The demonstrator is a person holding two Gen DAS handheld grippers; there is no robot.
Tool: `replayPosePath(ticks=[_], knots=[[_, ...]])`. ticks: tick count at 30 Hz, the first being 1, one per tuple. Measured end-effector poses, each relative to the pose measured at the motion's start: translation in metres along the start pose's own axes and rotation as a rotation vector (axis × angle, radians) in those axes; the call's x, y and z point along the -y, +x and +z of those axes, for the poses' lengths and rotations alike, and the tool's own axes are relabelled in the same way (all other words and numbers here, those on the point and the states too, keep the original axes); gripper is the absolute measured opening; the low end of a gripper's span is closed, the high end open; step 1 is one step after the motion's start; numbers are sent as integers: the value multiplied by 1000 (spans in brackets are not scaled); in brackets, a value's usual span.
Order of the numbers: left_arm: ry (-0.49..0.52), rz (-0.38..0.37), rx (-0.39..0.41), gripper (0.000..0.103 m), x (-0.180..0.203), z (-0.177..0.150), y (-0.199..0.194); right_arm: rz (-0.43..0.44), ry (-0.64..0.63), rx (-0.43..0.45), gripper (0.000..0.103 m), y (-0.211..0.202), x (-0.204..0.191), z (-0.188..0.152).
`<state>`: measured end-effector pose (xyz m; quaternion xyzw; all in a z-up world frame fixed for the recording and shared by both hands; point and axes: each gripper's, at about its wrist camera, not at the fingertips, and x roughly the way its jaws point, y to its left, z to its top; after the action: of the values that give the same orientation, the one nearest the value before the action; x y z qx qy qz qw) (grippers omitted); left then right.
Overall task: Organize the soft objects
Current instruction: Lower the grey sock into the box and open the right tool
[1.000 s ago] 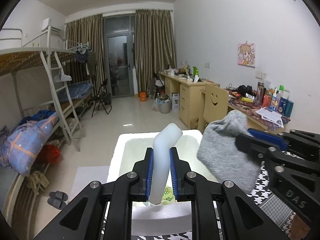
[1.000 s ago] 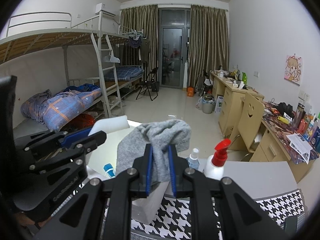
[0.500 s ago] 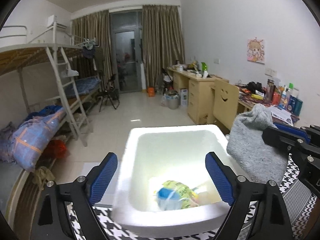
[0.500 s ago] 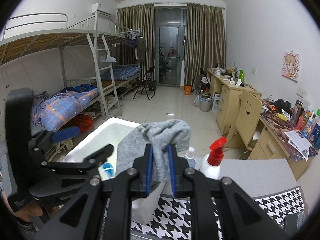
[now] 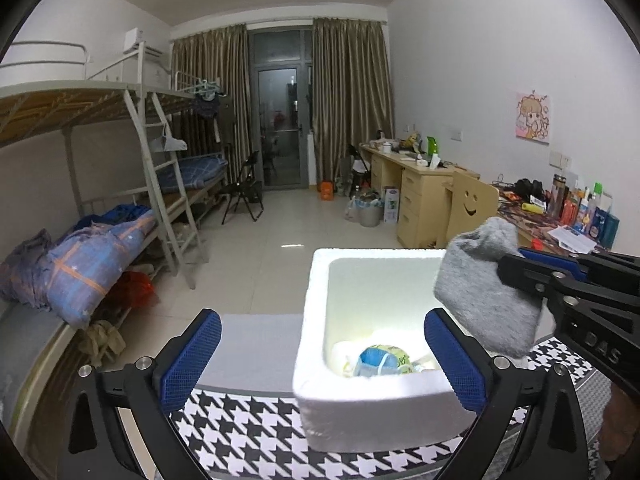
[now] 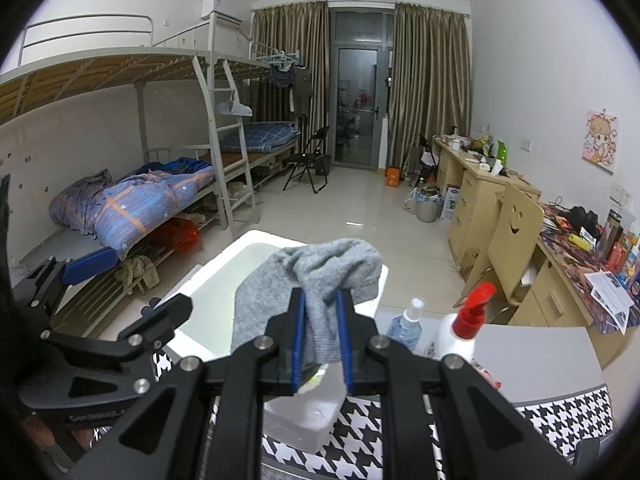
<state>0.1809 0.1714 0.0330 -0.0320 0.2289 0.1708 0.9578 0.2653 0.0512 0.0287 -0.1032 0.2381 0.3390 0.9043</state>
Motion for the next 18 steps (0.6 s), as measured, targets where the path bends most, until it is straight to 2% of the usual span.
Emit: replayPosePath(ticks=[11, 15, 18], knots=[[-51, 45, 48, 102, -21, -7, -28, 24, 23, -45, 19, 28, -4, 5], [-30, 70, 55, 102, -22, -11, -31, 34, 39, -78, 19, 44, -4, 5], [-43, 67, 52, 102, -25, -16, -31, 46, 38, -105, 22, 52, -7, 3]])
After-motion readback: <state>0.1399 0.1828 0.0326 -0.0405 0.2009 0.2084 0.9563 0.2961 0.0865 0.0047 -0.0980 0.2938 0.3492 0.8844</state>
